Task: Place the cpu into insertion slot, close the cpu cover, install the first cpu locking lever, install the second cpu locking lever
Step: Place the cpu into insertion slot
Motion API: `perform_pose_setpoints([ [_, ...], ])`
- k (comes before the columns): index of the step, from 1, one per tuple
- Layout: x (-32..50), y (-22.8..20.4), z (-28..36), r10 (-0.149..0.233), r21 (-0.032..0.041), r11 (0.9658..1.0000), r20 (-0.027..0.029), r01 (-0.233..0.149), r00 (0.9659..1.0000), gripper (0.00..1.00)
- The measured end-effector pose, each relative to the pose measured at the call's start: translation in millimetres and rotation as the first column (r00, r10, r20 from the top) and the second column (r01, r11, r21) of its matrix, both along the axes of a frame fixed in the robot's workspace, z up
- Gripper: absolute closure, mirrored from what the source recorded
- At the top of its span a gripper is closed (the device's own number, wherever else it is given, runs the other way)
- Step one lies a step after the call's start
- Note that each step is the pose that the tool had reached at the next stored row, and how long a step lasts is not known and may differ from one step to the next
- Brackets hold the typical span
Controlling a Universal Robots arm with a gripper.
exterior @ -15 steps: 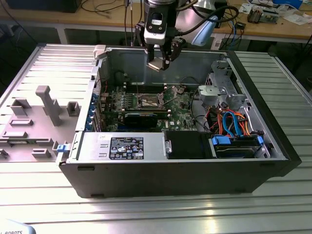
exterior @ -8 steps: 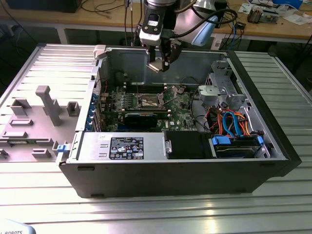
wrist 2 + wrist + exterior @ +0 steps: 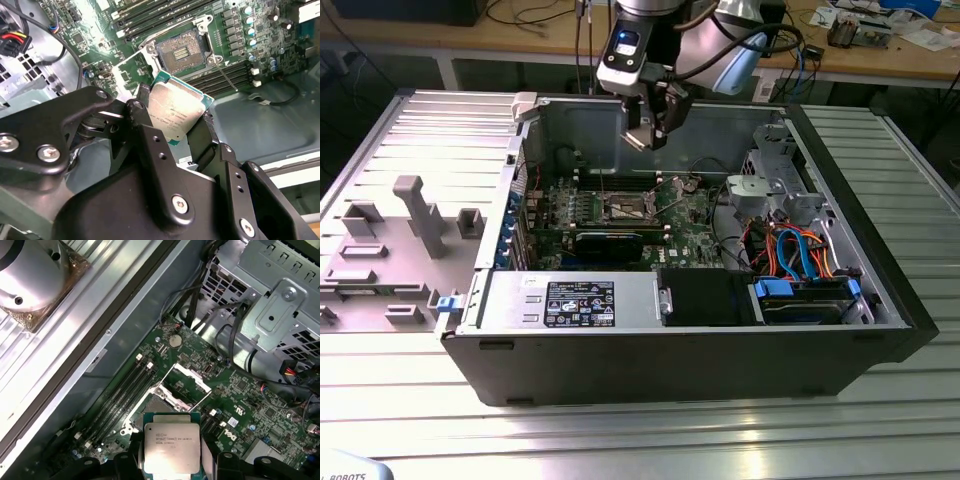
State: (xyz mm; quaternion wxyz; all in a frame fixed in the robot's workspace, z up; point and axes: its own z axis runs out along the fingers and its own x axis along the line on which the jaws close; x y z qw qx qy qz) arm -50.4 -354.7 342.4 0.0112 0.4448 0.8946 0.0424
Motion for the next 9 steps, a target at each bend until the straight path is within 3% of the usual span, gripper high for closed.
perform_pose_setpoints([
  [9,-3.4,0.0,-0.6,-0.012,0.0,0.9999,0.0001,0.012,0.9999,0.46],
])
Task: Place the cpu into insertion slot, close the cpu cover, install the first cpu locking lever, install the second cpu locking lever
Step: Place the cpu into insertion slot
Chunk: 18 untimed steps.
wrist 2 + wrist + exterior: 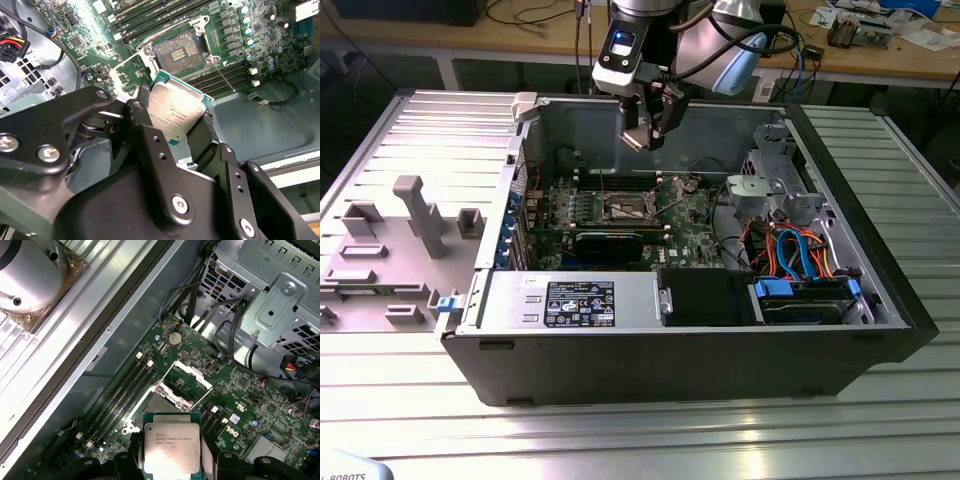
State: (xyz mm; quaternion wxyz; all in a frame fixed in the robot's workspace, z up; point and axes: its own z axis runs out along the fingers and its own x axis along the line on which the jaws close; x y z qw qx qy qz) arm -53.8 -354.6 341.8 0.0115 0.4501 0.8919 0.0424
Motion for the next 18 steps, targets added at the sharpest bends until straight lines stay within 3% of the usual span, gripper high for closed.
perform_pose_setpoints([
  [9,0.0,0.0,0.0,-0.001,0.0,1.0,0.0,0.001,1.0,0.46],
  [18,0.0,0.0,-0.6,-0.036,-0.0002,0.9994,0.0,0.036,0.9994,0.46],
])
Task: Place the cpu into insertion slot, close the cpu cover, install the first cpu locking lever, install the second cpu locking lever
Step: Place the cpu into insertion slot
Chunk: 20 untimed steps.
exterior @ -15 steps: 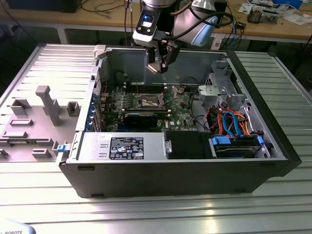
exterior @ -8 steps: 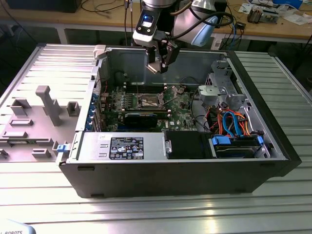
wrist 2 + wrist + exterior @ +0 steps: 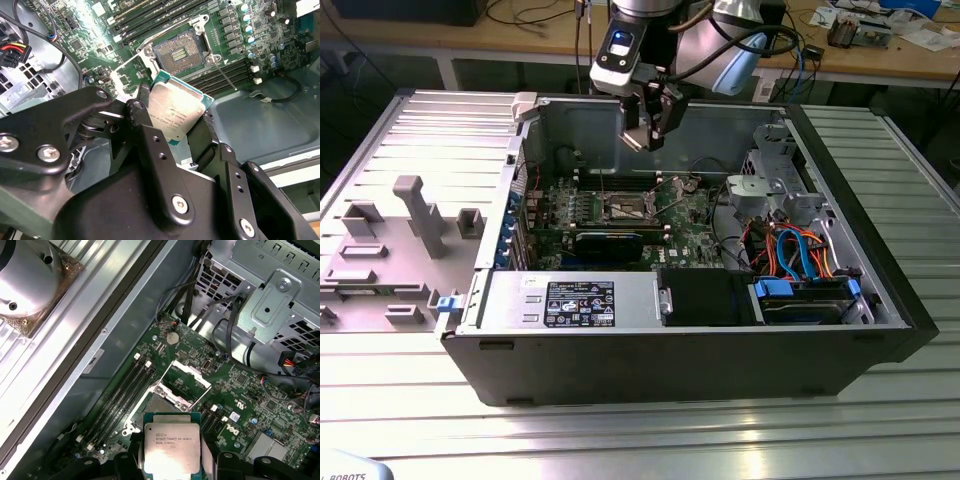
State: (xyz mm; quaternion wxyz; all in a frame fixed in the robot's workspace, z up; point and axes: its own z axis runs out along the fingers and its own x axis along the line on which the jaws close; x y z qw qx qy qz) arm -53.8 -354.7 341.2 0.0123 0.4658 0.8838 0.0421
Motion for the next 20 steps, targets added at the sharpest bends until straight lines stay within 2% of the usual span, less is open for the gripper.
perform_pose_setpoints([
  [14,0.0,0.0,-0.4,-0.05,-0.0004,0.9988,0.0,0.05,0.9988,0.46],
  [17,-0.3,0.0,-1.0,-0.071,-0.0006,0.9975,0.0,0.071,0.9975,0.46],
  [20,-0.5,0.0,-2.1,-0.107,-0.0005,0.9942,0.0,0.107,0.9942,0.46],
])
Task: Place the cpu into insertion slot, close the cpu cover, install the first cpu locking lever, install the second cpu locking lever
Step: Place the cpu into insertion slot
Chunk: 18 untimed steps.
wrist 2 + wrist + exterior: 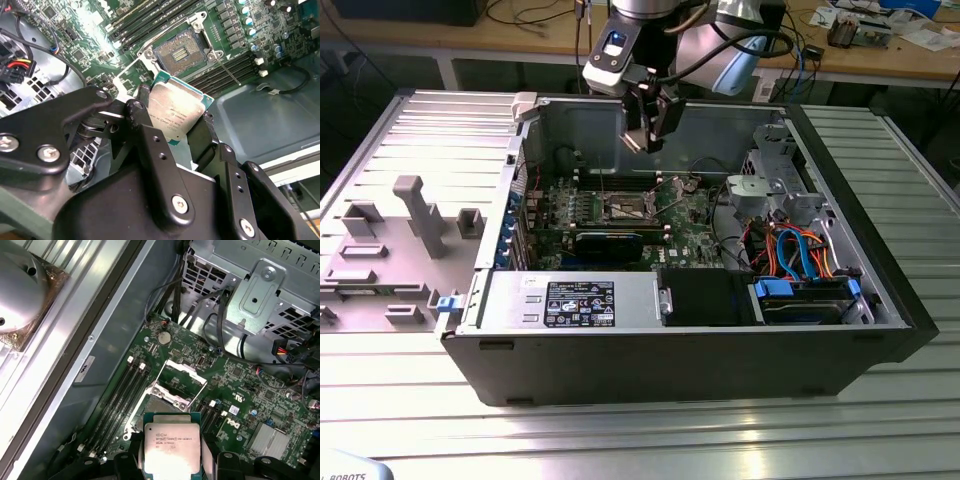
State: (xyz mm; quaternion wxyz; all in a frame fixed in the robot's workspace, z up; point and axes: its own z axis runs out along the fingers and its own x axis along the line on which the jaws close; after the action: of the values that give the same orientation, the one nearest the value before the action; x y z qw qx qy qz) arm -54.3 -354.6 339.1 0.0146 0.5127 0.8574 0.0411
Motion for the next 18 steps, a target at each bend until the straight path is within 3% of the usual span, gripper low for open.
perform_pose_setpoints([
  [4,-0.1,0.0,-0.5,-0.033,0.0001,0.9995,0.0,0.033,0.9995,0.46],
  [18,-0.2,0.0,-0.5,-0.036,0.0001,0.9994,0.0,0.036,0.9994,0.46],
])
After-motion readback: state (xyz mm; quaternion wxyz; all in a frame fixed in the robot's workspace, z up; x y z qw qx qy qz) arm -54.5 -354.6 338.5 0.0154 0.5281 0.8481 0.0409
